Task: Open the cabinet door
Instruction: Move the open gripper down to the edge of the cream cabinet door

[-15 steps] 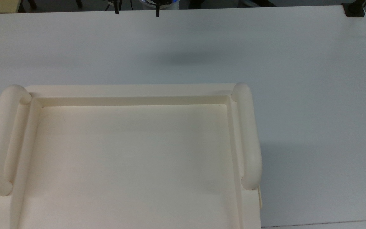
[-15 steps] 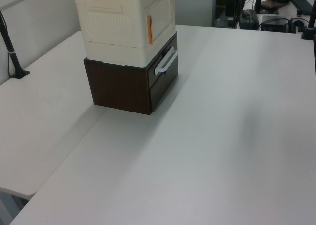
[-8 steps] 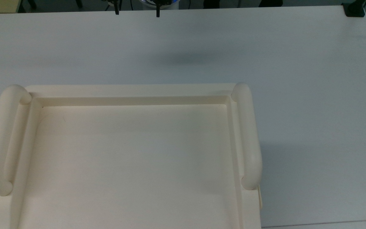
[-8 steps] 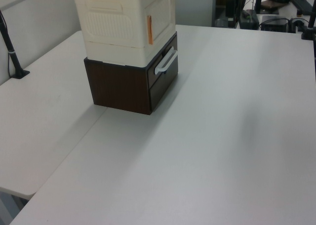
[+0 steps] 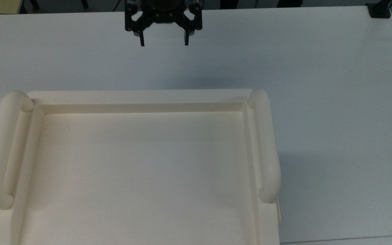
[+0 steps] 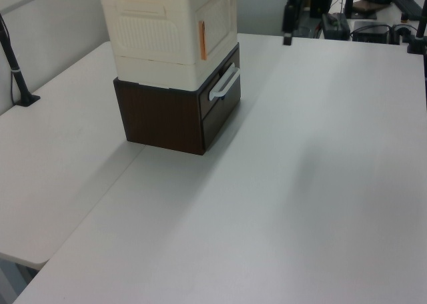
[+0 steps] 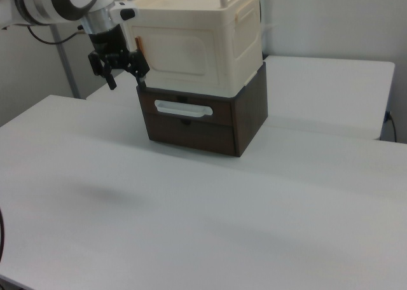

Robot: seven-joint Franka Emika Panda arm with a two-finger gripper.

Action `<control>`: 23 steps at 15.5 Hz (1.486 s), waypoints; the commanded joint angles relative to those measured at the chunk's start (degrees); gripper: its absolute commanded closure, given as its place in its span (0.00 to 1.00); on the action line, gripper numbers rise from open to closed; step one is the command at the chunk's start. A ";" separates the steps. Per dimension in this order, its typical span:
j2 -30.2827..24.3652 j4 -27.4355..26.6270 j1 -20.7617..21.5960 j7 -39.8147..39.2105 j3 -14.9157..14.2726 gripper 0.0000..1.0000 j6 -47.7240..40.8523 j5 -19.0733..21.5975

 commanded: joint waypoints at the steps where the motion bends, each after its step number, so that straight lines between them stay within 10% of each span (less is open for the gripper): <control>1: 3.58 2.40 2.07 3.36 -0.17 0.00 10.53 0.16; 13: 7.71 3.54 4.97 8.38 -0.17 0.00 33.92 -0.45; 23: 10.09 3.54 5.85 8.38 -0.17 0.31 41.50 -7.75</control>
